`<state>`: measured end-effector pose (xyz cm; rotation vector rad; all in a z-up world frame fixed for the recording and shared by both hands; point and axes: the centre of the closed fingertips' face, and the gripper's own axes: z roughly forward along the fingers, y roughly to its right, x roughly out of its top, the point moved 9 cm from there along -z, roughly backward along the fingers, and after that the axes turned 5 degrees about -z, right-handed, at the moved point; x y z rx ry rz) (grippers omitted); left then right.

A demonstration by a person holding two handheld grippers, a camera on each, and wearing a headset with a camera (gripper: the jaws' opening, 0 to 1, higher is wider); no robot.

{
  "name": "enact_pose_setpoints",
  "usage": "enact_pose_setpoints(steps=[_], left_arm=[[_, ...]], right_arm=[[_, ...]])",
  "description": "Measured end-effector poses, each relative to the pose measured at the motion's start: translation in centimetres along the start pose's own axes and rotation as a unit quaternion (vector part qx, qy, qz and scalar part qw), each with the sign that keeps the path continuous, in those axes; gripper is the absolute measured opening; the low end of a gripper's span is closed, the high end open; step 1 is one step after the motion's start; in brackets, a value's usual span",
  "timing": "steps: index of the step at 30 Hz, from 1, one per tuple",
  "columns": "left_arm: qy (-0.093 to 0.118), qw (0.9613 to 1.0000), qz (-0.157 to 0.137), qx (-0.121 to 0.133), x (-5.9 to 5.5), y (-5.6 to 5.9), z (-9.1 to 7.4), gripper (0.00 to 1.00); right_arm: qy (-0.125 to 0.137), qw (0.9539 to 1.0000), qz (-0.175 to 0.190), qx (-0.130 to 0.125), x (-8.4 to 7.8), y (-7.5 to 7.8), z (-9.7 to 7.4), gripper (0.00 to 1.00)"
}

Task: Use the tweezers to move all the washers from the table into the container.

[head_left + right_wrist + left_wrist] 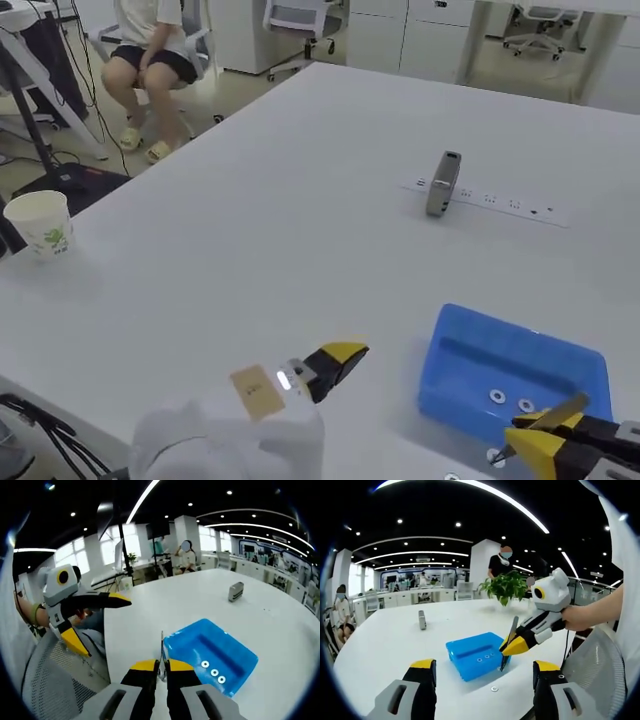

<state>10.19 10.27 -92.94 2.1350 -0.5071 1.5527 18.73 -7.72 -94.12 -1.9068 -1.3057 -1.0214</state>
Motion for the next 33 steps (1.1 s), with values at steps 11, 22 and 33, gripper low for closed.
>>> enact_pose_setpoints(steps=[11, 22, 33], left_arm=[[0.014, 0.9999, -0.004, 0.006, 0.9, 0.1, -0.9, 0.84], [0.012, 0.9989, -0.011, 0.044, 1.0, 0.9, -3.9, 0.88], [0.001, 0.9975, -0.016, 0.069, -0.6, 1.1, -5.2, 0.92]], right_arm=[[0.012, 0.9999, -0.005, -0.007, 0.7, 0.1, -0.4, 0.03], [0.021, 0.9997, -0.008, -0.007, 1.2, 0.1, -0.5, 0.03], [0.025, 0.9996, -0.006, -0.009, 1.2, 0.4, -0.9, 0.03]])
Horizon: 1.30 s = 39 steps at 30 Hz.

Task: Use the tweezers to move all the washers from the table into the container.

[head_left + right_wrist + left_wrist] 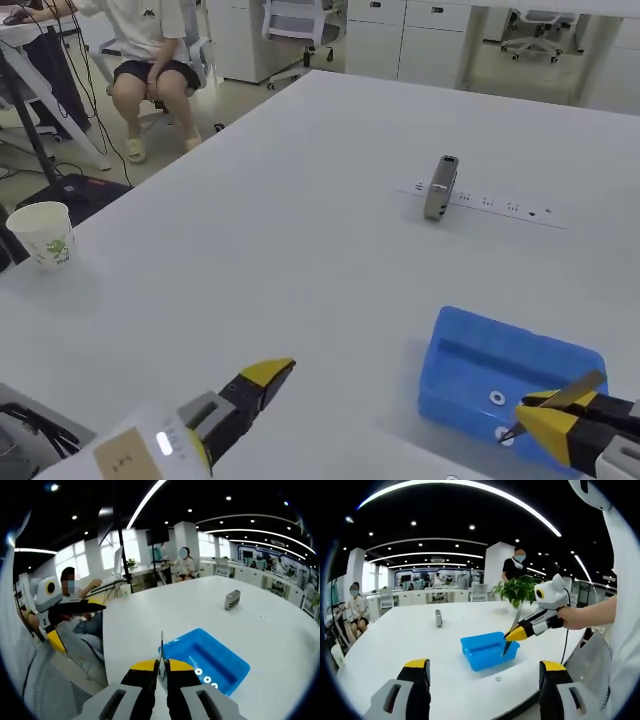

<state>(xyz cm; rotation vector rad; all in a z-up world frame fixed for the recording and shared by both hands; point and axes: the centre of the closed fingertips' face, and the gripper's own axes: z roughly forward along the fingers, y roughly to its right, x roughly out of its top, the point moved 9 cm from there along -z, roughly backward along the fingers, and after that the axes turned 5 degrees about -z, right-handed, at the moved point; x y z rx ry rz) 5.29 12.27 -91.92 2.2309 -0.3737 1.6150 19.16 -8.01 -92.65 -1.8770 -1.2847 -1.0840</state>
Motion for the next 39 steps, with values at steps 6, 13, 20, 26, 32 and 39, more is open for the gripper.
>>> enact_pose_setpoints(steps=[6, 13, 20, 26, 32, 39], left_arm=[[-0.01, 0.9999, 0.007, 0.001, -1.2, 0.2, -0.3, 0.93], [0.01, 0.9994, -0.031, 0.008, -1.3, 0.0, -0.8, 0.93], [0.065, 0.9919, -0.109, 0.007, -1.8, -0.1, -1.5, 0.94], [0.084, 0.9897, -0.116, 0.003, -1.9, -0.1, -1.6, 0.96], [0.082, 0.9921, -0.094, 0.016, -1.7, 0.1, -1.7, 0.95], [0.06, 0.9962, -0.056, 0.029, -1.4, 0.5, -1.8, 0.88]], right_arm=[[-0.002, 1.0, -0.002, -0.001, 0.0, 0.0, -0.1, 0.03], [0.001, 1.0, -0.001, -0.004, 0.0, 0.0, -0.2, 0.03], [0.006, 1.0, 0.0, -0.007, 0.4, 0.3, -0.4, 0.03], [0.014, 0.9999, 0.002, -0.008, 1.1, 0.9, -0.3, 0.03], [0.018, 0.9997, 0.001, -0.014, 1.9, 1.6, 0.4, 0.03], [0.011, 0.9998, -0.009, -0.017, 2.4, 2.6, 1.6, 0.03]])
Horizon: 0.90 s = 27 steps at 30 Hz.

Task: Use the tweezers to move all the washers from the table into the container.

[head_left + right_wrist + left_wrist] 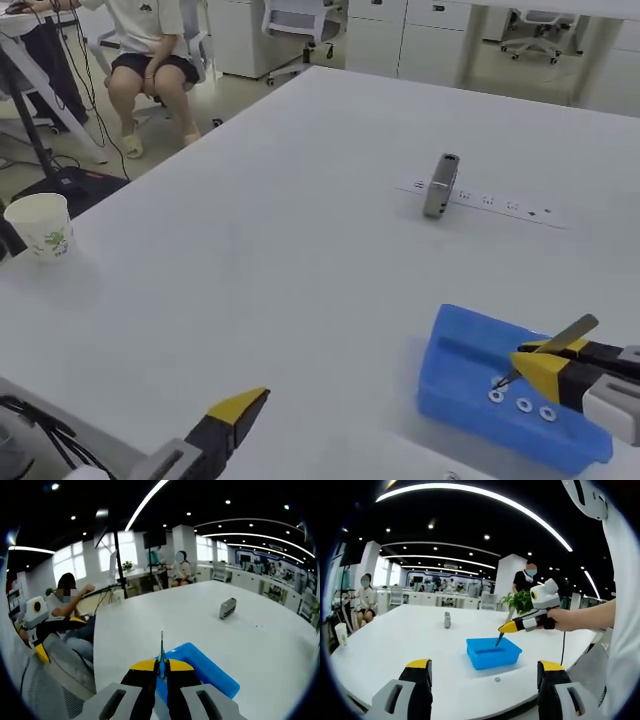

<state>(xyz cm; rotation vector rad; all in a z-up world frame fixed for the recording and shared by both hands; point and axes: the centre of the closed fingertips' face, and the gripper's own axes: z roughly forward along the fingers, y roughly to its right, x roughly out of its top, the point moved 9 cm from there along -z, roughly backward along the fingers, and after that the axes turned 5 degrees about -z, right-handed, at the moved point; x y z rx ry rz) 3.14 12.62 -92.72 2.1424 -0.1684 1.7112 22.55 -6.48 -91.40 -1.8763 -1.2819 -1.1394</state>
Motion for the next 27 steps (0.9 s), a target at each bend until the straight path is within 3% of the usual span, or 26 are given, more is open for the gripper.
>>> enact_pose_setpoints(steps=[7, 14, 27], left_arm=[[-0.02, 0.9997, 0.01, 0.009, 0.0, 0.0, 0.1, 0.89], [-0.032, 0.9992, 0.007, 0.025, 0.0, -0.3, 0.1, 0.94], [-0.054, 0.9982, 0.005, 0.027, -0.1, -0.4, 0.2, 0.98]], right_arm=[[-0.023, 0.9997, 0.003, -0.004, -0.5, 1.5, 1.3, 0.03], [-0.041, 0.9992, 0.0, 0.001, -0.9, 2.1, 2.2, 0.03], [-0.063, 0.9979, -0.006, 0.014, -1.5, 2.8, 3.4, 0.03]])
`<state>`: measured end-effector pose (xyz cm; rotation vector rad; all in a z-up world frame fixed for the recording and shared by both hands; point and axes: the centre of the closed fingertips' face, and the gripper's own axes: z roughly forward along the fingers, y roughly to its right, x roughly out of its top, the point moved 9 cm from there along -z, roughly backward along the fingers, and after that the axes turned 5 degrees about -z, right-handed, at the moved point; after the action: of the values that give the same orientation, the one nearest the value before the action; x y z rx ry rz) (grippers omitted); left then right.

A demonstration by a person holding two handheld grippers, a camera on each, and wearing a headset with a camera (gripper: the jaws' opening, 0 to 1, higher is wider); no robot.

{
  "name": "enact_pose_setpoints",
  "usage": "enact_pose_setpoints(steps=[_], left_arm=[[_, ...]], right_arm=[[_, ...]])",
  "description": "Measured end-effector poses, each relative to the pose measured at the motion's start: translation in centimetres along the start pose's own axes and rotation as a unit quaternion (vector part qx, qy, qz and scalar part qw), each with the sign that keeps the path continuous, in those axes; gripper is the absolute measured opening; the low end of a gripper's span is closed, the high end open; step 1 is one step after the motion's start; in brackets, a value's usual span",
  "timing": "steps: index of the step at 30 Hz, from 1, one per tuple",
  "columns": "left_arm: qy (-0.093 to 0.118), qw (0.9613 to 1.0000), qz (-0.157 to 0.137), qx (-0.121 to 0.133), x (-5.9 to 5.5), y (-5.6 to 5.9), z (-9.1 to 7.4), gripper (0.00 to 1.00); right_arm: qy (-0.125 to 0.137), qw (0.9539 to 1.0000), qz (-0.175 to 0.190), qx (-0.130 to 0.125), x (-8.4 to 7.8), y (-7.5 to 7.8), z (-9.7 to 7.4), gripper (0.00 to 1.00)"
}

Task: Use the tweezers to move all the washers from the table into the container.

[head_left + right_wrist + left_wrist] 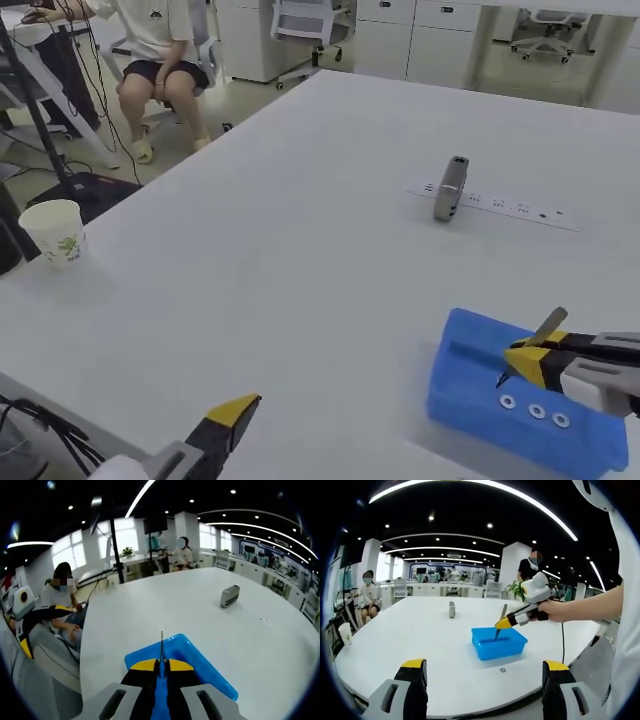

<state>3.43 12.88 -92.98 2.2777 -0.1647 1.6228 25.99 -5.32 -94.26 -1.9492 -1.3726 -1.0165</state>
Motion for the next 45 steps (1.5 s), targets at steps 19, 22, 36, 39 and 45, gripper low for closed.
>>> enact_pose_setpoints(steps=[19, 22, 36, 39, 45], left_arm=[[0.001, 1.0, 0.007, 0.0, 0.1, 0.0, 0.0, 0.99], [0.0, 1.0, 0.006, 0.0, 0.0, 0.0, 0.0, 0.99], [-0.009, 0.9999, 0.012, 0.0, 0.0, 0.1, 0.1, 0.99], [-0.009, 0.9998, 0.017, 0.001, 0.1, 0.1, 0.1, 0.99], [-0.013, 0.9998, 0.018, 0.002, 0.0, 0.2, 0.2, 0.99]], right_arm=[[-0.036, 0.9993, 0.004, -0.002, -2.0, 1.1, 1.6, 0.02], [-0.039, 0.9992, 0.0, -0.005, -2.0, 1.2, 1.7, 0.02], [-0.036, 0.9993, -0.006, 0.001, -1.8, 1.2, 2.6, 0.02], [-0.035, 0.9994, -0.007, 0.004, -1.6, 1.0, 2.9, 0.02], [-0.033, 0.9994, -0.012, 0.008, -1.3, 0.8, 3.4, 0.02]])
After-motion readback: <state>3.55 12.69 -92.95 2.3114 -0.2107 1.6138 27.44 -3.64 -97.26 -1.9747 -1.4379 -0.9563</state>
